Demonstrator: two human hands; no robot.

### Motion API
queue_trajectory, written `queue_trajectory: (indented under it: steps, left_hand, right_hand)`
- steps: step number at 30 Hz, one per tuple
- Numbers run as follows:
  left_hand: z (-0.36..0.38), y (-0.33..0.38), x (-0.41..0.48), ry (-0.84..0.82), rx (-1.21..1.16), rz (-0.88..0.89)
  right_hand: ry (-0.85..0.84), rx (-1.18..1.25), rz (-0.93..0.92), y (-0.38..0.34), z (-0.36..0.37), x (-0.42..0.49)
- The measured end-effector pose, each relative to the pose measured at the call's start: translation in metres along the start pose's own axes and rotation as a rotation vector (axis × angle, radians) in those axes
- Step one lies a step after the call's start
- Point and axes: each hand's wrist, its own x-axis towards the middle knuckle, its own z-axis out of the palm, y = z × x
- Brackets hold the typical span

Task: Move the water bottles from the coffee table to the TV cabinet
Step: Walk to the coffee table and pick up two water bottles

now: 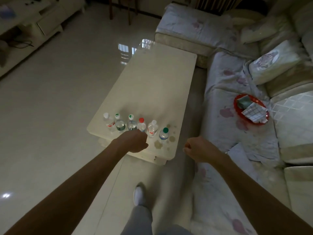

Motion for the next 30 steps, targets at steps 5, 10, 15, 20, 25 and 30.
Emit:
queue_trajectory:
  steps: [5, 10, 15, 20, 25, 30]
  left_hand:
    - [-0.005, -0.016, 0.04, -0.019, -0.058, -0.01]
    - [0.007, -0.021, 0.079, -0.034, -0.165, -0.069]
    - [0.037, -0.022, 0.12, 0.002, -0.308, -0.156]
    - [0.079, -0.021, 0.152, 0.082, -0.489, -0.253]
    - [0.124, -0.023, 0.188, 0.165, -0.687, -0.382]
    - [0.159, -0.027, 0.232, 0.221, -0.876, -0.491]
  right_hand:
    - [-0.067, 0.011, -0.002, 0.004, -0.007, 0.042]
    - [-0.103, 0.021, -0.015, 0.017, -0.008, 0.091]
    - [-0.169, 0.065, -0.047, 0.037, 0.015, 0.151]
    - [-0.266, 0.128, -0.028, 0.064, 0.058, 0.21]
    - [-0.244, 0.279, -0.003, 0.081, 0.102, 0.257]
    - [-0.128, 0.365, -0.09, 0.084, 0.145, 0.308]
